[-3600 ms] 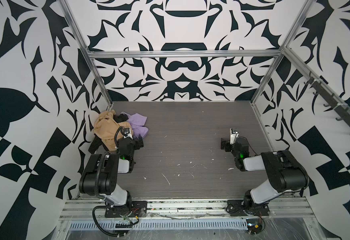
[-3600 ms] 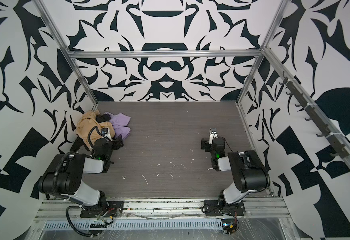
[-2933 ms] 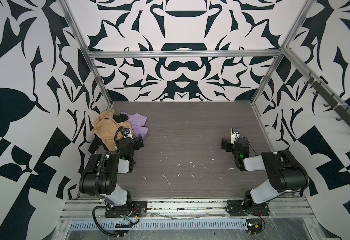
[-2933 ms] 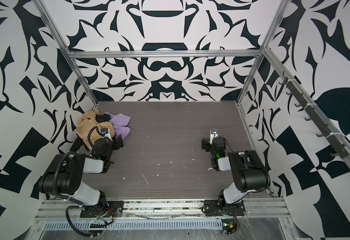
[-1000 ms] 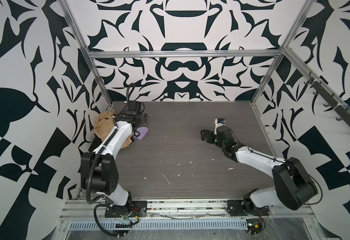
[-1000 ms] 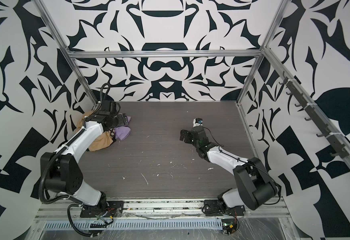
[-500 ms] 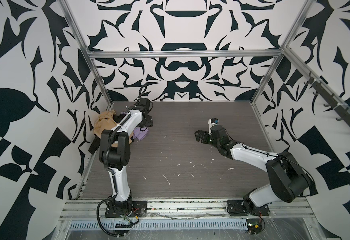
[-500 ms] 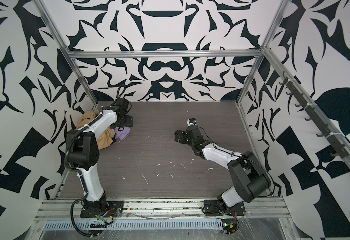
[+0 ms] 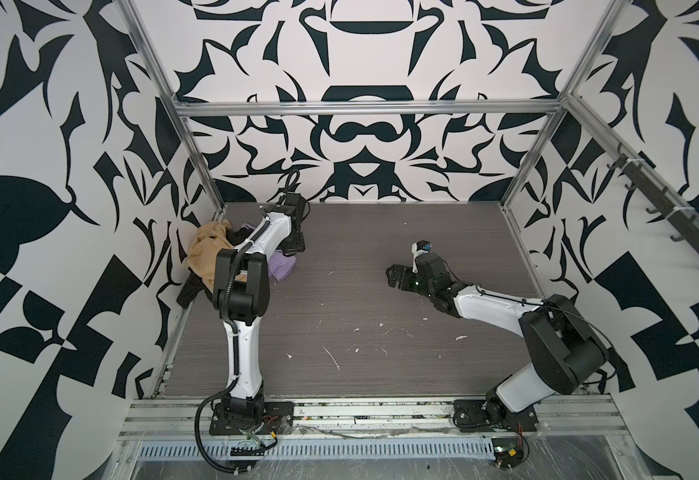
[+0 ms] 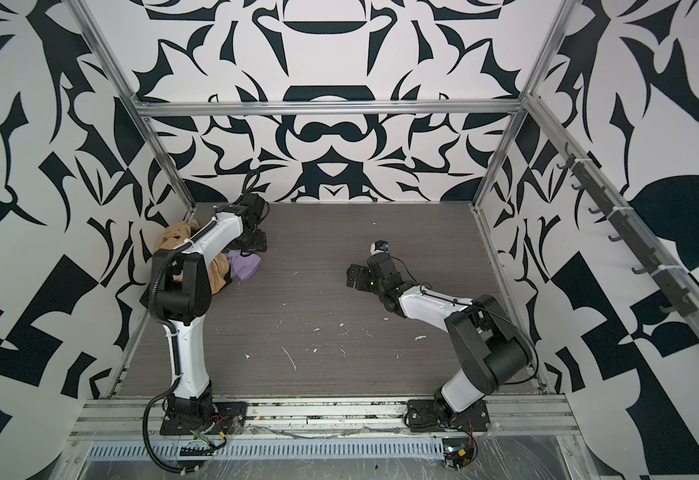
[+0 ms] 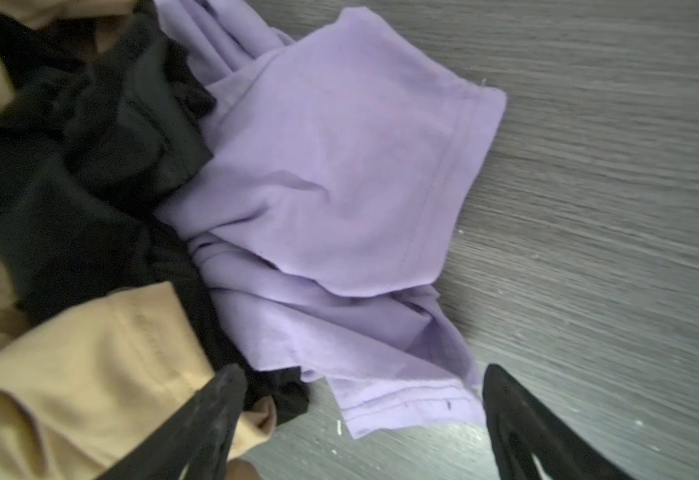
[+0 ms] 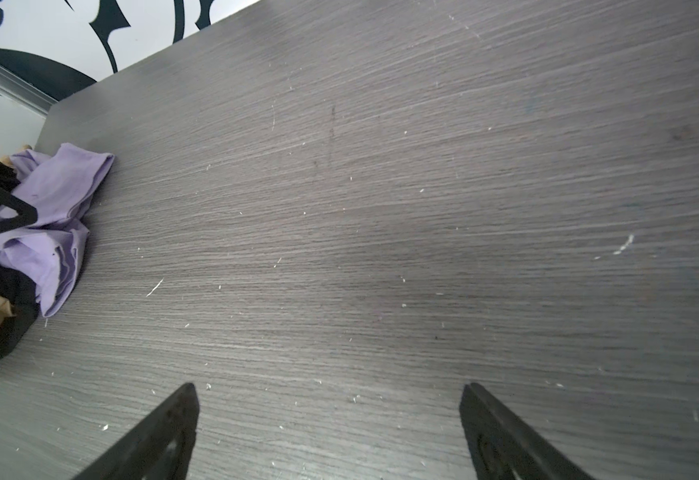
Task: Pick out a specific cloth from the pile
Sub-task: 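Lower the left gripper onto the lavender cloth while the right gripper moves toward the pile, then close the left gripper on the lavender cloth's edge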
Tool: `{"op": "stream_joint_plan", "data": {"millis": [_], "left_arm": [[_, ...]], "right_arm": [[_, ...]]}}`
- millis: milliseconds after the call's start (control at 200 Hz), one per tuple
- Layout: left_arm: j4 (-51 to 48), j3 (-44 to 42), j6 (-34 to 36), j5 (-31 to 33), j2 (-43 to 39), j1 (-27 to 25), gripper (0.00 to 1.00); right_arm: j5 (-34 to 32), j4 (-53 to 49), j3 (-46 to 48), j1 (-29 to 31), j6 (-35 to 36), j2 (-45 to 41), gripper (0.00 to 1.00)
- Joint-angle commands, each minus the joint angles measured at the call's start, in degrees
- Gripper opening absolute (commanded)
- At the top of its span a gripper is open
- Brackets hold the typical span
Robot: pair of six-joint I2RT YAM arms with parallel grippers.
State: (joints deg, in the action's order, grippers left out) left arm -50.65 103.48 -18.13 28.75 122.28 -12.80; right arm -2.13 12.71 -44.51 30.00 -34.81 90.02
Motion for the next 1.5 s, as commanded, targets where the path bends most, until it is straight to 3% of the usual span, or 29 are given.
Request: {"op": "stream_joint_plan", "data": {"millis": [0,270,475,815,1275,1495], "left_arm": [[-4.51,2.89,1.95,4.71,2.30,-1.21,0.92],[-1.09,-0.64,2.22,2.38,1.50,-1.38,0.88],[-3.64,2.14,1.79,3.51,5.35,-0.73,0.86],[-4.42,3.89,2.14,4.32,7.34,-0.65,0.55],[-4.71,5.32,3.01,3.88,5.35,0.05,0.00],[-5.59,6.91,3.18,3.22,3.53,0.05,0.00]], "right_arm": [[-0.19,2.26,-1.73,0.68,-0.82,-0.03,1.00],[-0.99,3.36,-1.98,1.46,-1.13,1.13,1.00],[-2.04,2.94,-2.86,2.02,-0.53,2.00,1.00],[-2.13,3.20,-2.07,2.44,-0.58,0.38,1.00],[-2.44,2.61,-3.21,2.61,-0.44,-0.14,1.00],[-2.44,2.30,-3.56,2.73,-0.43,-0.72,1.00]]}}
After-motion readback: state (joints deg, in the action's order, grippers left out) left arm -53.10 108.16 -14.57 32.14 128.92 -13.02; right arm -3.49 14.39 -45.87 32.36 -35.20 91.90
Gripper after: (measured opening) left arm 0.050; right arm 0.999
